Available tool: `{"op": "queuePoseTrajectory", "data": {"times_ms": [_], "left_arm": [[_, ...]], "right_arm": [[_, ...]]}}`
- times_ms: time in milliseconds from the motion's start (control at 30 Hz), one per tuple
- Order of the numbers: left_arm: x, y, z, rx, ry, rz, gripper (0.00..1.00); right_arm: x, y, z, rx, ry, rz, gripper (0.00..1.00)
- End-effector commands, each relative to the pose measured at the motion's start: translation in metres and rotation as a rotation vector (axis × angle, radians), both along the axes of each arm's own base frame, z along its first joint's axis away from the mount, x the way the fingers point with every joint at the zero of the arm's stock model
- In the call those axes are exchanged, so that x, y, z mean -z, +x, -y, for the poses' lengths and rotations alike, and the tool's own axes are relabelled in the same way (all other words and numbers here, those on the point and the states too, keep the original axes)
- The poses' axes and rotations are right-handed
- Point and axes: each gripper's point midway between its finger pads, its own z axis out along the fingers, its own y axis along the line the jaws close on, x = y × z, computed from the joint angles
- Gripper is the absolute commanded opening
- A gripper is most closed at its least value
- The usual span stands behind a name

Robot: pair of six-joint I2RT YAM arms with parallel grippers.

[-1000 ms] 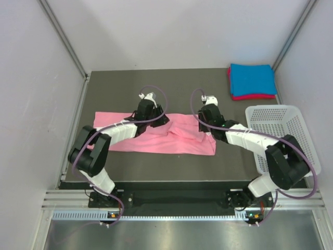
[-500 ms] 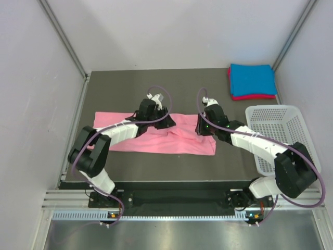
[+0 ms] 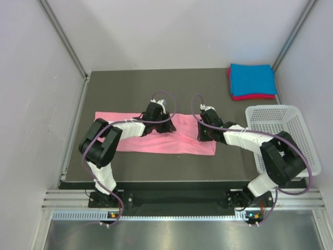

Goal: Fold and stack the t-shirts
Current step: Fold the tshirt

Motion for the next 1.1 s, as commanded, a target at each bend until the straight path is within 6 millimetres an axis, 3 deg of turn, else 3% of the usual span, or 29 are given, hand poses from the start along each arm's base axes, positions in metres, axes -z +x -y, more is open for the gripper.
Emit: {"op": "queuePoseTrajectory", "data": {"times_ms": [0, 100, 167, 433, 500, 633, 733, 833, 867, 967, 1067], "left_arm": [[-0.02, 0.019, -0.004, -0.05, 0.026, 0.065, 0.33], [-0.029, 0.022, -0.002, -0.058, 0.014, 0.067, 0.33], [-0.036, 0.024, -0.002, -0.077, 0.003, 0.073, 0.33], [-0.082, 0.042, -0.016, -0.154, 0.027, 0.145, 0.35], [-0.079, 0.05, -0.031, -0.21, 0.093, 0.14, 0.35], [-0.056, 0.064, -0.081, -0.358, 0.209, 0.078, 0.34], [-0.035, 0.077, -0.146, -0.524, 0.226, 0.014, 0.34], [-0.012, 0.075, -0.177, -0.588, 0.203, -0.052, 0.34], [-0.006, 0.077, -0.198, -0.631, 0.202, -0.075, 0.34], [0.012, 0.078, -0.226, -0.677, 0.223, -0.135, 0.34], [0.012, 0.082, -0.24, -0.702, 0.212, -0.147, 0.33]], "right_arm": [[-0.047, 0.025, 0.005, 0.056, 0.036, 0.106, 0.25], [-0.072, 0.045, 0.011, 0.082, 0.046, 0.152, 0.22], [-0.078, 0.055, 0.016, 0.094, 0.043, 0.165, 0.19], [-0.074, 0.107, 0.032, 0.133, -0.013, 0.175, 0.13], [-0.066, 0.116, 0.039, 0.151, -0.035, 0.167, 0.13], [-0.047, 0.13, 0.049, 0.176, -0.07, 0.142, 0.12], [-0.026, 0.139, 0.055, 0.182, -0.098, 0.12, 0.12], [-0.003, 0.139, 0.062, 0.19, -0.141, 0.079, 0.12], [0.001, 0.138, 0.063, 0.187, -0.149, 0.074, 0.11], [0.006, 0.137, 0.069, 0.198, -0.171, 0.068, 0.11], [0.0, 0.141, 0.073, 0.207, -0.186, 0.091, 0.12]]}}
